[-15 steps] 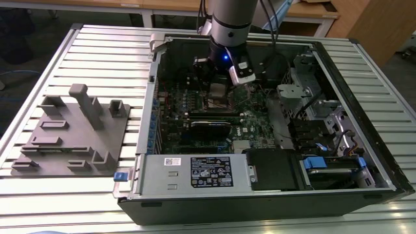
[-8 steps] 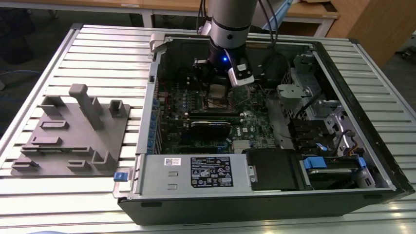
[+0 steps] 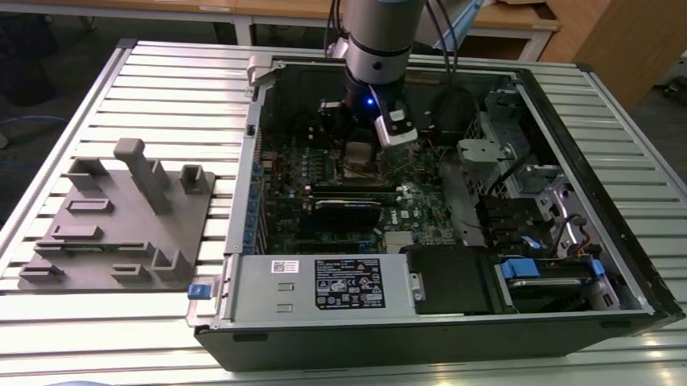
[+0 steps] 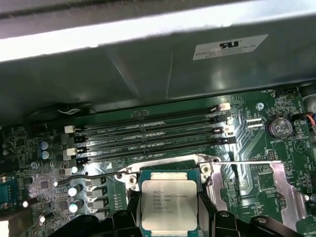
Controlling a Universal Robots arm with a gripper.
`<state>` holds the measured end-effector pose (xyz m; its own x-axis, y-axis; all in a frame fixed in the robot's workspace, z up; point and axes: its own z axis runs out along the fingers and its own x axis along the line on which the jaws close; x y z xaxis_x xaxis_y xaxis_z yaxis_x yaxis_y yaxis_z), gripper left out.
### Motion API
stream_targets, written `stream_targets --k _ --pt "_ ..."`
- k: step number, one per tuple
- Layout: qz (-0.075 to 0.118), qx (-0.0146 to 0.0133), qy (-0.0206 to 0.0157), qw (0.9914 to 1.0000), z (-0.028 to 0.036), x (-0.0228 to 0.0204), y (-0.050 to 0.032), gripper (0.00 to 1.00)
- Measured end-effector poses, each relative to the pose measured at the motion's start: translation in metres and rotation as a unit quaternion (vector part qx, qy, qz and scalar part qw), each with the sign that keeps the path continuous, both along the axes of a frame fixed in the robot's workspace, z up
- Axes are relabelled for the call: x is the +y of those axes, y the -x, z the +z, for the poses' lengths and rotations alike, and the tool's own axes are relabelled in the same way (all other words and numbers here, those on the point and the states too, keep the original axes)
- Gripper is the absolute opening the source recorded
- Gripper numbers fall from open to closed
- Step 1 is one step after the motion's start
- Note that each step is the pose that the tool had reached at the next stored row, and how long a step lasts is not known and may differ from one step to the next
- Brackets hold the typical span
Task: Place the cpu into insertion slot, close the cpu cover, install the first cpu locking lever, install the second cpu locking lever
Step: 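Place the cpu into insertion slot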
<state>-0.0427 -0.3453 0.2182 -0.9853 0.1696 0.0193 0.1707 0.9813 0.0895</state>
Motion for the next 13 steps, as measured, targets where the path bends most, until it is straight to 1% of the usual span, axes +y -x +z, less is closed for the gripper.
stream_targets --k 5,13 --pt "-0.008 0.0000 0.0001 0.99997 -0.0052 0.0000 0.0005 0.54" --pt "-0.022 0.0001 0.0001 0.99976 -0.0152 0.0000 0.0014 0.54"
